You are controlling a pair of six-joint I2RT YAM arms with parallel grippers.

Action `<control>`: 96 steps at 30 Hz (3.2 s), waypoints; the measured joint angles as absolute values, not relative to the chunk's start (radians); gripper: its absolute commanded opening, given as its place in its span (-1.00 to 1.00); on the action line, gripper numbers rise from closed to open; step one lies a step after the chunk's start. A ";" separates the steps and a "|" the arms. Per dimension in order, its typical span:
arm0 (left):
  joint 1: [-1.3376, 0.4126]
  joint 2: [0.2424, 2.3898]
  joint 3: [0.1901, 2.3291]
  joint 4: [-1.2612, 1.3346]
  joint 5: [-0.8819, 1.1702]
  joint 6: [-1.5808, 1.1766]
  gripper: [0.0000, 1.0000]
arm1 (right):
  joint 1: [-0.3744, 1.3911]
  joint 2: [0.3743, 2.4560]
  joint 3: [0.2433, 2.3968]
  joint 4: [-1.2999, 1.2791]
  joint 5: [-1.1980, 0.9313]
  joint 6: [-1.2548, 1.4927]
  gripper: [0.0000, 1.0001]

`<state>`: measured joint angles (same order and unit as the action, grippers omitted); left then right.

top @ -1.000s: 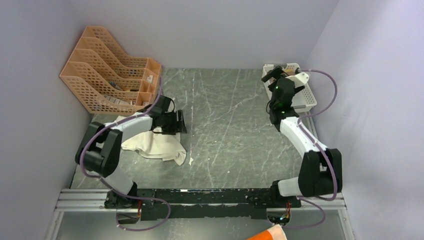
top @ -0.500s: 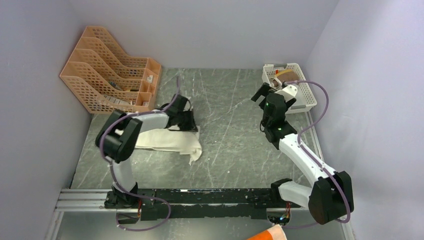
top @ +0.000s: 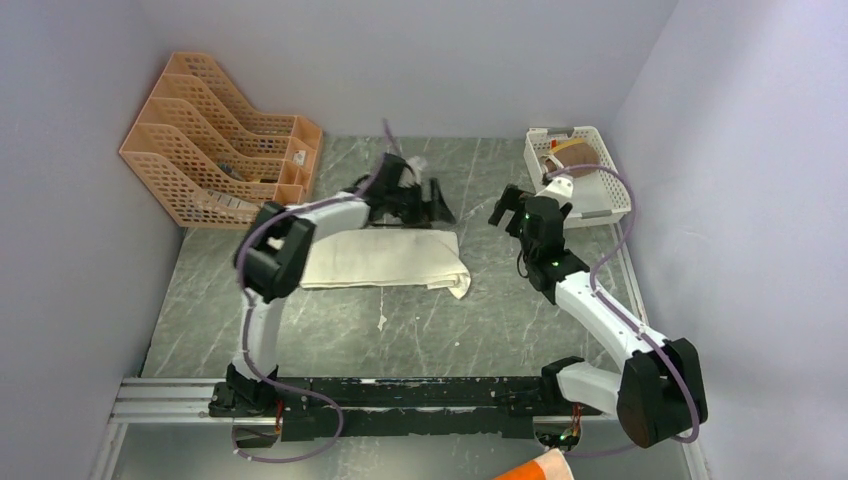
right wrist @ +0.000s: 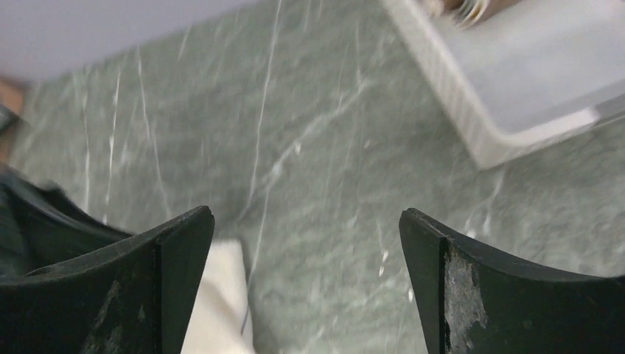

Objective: Roll the towels
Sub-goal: Pick up the towel at the center of the board.

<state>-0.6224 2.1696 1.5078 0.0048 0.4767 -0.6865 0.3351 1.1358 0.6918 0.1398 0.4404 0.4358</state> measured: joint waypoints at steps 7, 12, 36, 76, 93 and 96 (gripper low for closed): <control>-0.237 1.805 1.408 -0.177 0.500 -0.574 0.97 | 0.338 1.147 0.563 0.090 0.166 0.490 0.59; -0.094 1.531 1.240 -0.312 0.436 -0.462 0.90 | 0.360 1.158 0.506 0.024 0.028 0.520 0.49; 0.376 1.358 0.728 -0.512 0.537 -0.438 0.91 | 0.554 1.327 0.489 -0.009 -0.143 0.510 -0.27; 0.301 1.413 0.548 -0.202 0.474 -0.609 -0.24 | 0.325 1.318 0.703 -0.315 0.146 0.405 -1.00; 0.296 1.473 0.968 -0.376 0.371 -0.567 -0.87 | 0.237 1.322 0.901 -0.328 0.140 0.351 -1.00; 0.294 1.496 1.183 -0.352 0.408 -0.577 -0.87 | 0.237 1.328 1.025 -0.292 0.145 0.333 -1.00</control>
<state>0.2935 1.4960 1.1828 -0.3523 0.4080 -0.5766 0.2367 1.3285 1.0248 -0.2916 0.1452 0.3332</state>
